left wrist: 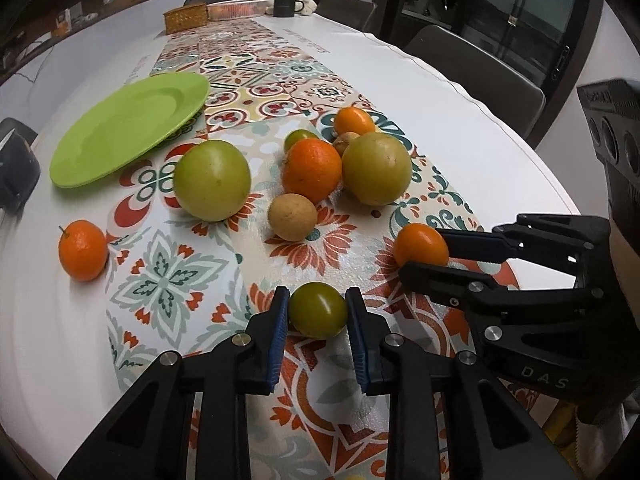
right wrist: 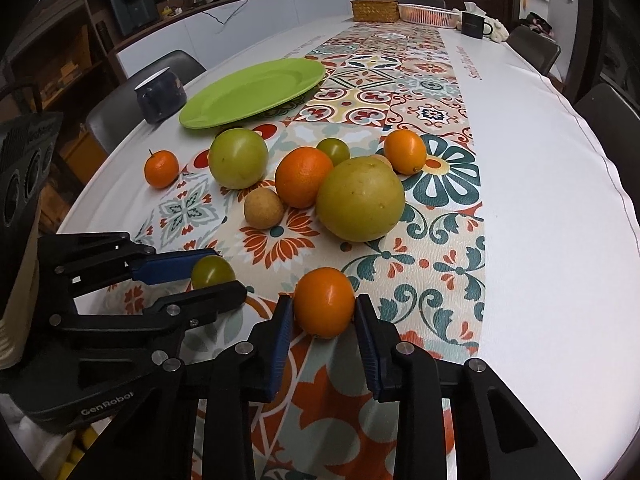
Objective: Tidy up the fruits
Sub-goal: 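Carry the green tomato and orange to the green plate and release both, then move both grippers back toward the fruit on the runner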
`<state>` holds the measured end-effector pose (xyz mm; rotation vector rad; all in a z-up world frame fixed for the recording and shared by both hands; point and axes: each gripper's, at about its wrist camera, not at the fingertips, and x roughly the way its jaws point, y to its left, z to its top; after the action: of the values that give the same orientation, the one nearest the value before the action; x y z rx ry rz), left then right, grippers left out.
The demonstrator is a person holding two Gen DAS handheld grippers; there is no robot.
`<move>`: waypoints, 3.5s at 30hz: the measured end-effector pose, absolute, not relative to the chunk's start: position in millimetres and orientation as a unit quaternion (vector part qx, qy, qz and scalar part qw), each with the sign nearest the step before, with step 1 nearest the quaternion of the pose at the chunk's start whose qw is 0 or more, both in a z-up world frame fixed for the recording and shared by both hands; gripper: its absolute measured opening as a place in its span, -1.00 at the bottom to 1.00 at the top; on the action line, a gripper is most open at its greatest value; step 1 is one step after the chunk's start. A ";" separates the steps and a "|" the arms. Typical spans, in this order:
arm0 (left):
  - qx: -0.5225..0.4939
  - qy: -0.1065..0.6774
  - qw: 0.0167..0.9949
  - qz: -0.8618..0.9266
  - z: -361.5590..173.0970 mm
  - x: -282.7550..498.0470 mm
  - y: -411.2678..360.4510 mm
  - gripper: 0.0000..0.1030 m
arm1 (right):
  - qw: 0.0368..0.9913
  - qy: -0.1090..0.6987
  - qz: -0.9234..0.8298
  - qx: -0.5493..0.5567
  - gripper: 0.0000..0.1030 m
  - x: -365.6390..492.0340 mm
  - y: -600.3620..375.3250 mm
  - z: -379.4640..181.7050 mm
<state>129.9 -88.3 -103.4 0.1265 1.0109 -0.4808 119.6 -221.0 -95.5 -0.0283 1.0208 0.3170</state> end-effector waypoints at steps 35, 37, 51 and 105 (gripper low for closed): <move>0.054 0.378 0.917 -0.115 -16.9 194.2 -2.9 -0.45 | 0.908 0.372 0.186 -0.060 -0.37 195.6 -150.3 -4.1; 0.053 0.381 0.916 -0.111 -16.9 208.7 4.1 -0.45 | 0.906 0.374 0.187 -0.057 -0.37 208.1 -145.4 -3.2; 0.059 0.428 0.895 -0.114 -46.4 293.2 32.6 -0.45 | 0.875 0.425 0.214 -0.085 -0.37 296.5 -90.2 -32.0; 0.097 0.302 0.938 -0.138 2.0 119.0 -57.0 0.47 | 0.930 0.319 0.159 -0.091 0.17 139.1 -223.7 13.9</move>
<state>119.0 -57.0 2.0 0.1982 0.6164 -0.2813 139.1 -223.7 13.9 -0.1857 0.6534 0.3259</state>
